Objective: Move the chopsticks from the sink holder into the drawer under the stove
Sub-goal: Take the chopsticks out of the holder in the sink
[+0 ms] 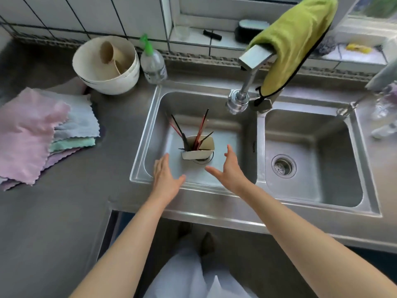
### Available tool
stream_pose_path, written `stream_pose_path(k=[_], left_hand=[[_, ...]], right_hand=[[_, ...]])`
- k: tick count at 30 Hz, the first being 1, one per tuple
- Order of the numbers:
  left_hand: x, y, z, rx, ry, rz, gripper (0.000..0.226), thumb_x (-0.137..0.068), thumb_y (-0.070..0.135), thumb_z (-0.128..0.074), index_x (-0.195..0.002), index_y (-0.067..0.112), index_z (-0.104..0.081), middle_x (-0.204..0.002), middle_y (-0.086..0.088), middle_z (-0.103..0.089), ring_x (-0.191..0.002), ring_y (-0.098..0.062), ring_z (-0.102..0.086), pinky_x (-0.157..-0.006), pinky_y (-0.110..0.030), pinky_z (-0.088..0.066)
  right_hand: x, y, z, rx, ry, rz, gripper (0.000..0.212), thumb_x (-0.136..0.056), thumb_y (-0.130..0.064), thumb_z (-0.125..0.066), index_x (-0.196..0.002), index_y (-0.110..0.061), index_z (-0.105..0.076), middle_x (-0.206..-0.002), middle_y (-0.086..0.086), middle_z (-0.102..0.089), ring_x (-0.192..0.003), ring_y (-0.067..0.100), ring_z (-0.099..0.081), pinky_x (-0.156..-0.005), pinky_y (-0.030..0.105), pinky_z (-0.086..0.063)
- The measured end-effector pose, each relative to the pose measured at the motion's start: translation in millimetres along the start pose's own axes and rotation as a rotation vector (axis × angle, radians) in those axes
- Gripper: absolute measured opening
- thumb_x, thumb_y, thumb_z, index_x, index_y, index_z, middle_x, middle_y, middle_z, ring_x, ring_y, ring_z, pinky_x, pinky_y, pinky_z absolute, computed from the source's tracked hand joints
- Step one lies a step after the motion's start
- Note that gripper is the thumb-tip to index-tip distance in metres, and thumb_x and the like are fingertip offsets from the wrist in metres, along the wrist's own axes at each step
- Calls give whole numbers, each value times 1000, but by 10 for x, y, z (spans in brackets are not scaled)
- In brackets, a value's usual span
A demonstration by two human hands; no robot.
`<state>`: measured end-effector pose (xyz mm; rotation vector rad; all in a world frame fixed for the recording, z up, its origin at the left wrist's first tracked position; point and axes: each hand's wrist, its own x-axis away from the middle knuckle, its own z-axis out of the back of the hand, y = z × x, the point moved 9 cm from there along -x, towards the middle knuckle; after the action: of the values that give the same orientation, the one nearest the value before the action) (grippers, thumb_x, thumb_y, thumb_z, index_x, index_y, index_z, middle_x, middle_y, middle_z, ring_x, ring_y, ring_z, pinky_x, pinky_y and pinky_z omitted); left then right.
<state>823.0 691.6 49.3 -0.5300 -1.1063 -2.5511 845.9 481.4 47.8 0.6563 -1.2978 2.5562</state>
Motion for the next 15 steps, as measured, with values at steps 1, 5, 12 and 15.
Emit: stream_pose_path(k=[1, 5, 12, 15], left_hand=[[-122, -14, -44, -23, -35, 2, 91, -91, 26, -65, -158, 21, -4, -167, 3, -2, -155, -18, 4, -127, -41, -6], [-655, -49, -194, -100, -152, -14, 96, -92, 32, -64, -158, 16, 4, -168, 1, 8, -155, -21, 11, -127, -38, 1], [-1233, -66, -282, 2, -236, -37, 106, -86, 40, -71, -158, 22, 4, -168, -1, -2, -155, -22, -1, -127, -41, -8], [-1527, -38, -290, 28, -254, -82, 110, -82, 43, -75, -158, 19, 2, -167, -5, -10, -154, -23, -13, -123, -39, -18]], right_hand=[[-107, 12, -13, 22, -6, -3, 107, -80, -50, -67, -150, -14, 6, -159, 9, -9, -144, 26, -17, -116, 45, -22], [-582, 78, -68, 200, -33, -28, 109, -81, -56, -62, -150, -7, 6, -159, 14, -7, -144, 32, -14, -117, 45, -17], [-1030, 127, -309, 277, -83, -82, 117, -77, -59, -65, -150, -4, 8, -158, 15, -12, -144, 31, -15, -117, 43, -14], [-1292, 95, -348, 226, -89, -83, 122, -73, -58, -70, -149, -6, 9, -158, 13, -10, -144, 31, -13, -117, 43, -13]])
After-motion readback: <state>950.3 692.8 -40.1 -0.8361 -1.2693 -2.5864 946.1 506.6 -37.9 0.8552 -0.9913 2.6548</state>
